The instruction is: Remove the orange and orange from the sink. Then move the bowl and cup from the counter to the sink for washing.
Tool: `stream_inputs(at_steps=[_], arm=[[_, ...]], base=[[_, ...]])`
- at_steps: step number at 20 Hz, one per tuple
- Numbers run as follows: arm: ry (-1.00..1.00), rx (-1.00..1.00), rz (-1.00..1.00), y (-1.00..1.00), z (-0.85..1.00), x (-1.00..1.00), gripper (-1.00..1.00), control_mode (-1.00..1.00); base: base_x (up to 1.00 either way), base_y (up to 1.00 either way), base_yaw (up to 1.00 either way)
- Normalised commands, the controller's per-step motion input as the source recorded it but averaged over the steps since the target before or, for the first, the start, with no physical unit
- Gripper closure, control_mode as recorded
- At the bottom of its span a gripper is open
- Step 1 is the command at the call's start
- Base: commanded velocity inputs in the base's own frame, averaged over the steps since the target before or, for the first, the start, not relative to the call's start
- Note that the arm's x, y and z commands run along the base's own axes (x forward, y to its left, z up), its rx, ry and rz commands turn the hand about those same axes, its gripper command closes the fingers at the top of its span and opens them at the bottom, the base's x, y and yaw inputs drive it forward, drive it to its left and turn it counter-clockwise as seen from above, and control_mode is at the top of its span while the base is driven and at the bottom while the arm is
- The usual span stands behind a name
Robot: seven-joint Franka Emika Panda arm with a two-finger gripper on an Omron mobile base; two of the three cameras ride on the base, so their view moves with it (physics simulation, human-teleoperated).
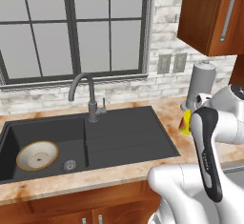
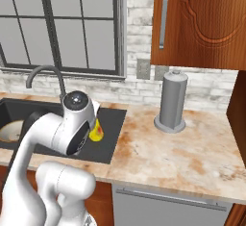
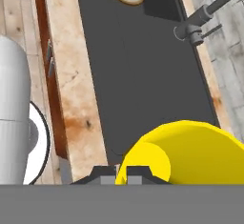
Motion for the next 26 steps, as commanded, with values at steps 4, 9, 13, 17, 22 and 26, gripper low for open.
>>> stream_inputs(at_steps=[4,9,13,17,22,26], arm=[[0.04,0.00,0.16,0.63,0.22,0.00,1.00,-1.00],[0.06,0.00,0.14,0.64,0.13,0.00,1.00,-1.00],[0.05,-0.03,0.09,0.69,0.03,0.00,1.00,-1.00],[0.07,0.00,0.07,0.65,0.04,0.00,1.00,-1.00],[0.07,0.00,0.03,0.66,0.05,0.01,1.00,-1.00],[0.04,0.00,0.00,0.66,0.02,0.00,1.00,-1.00]], base=[[0.00,0.00,0.00],[0.00,0.00,0.00],[0.00,0.00,0.00],[0.00,0.00,0.00],[0.00,0.00,0.00],[0.00,0.00,0.00]])
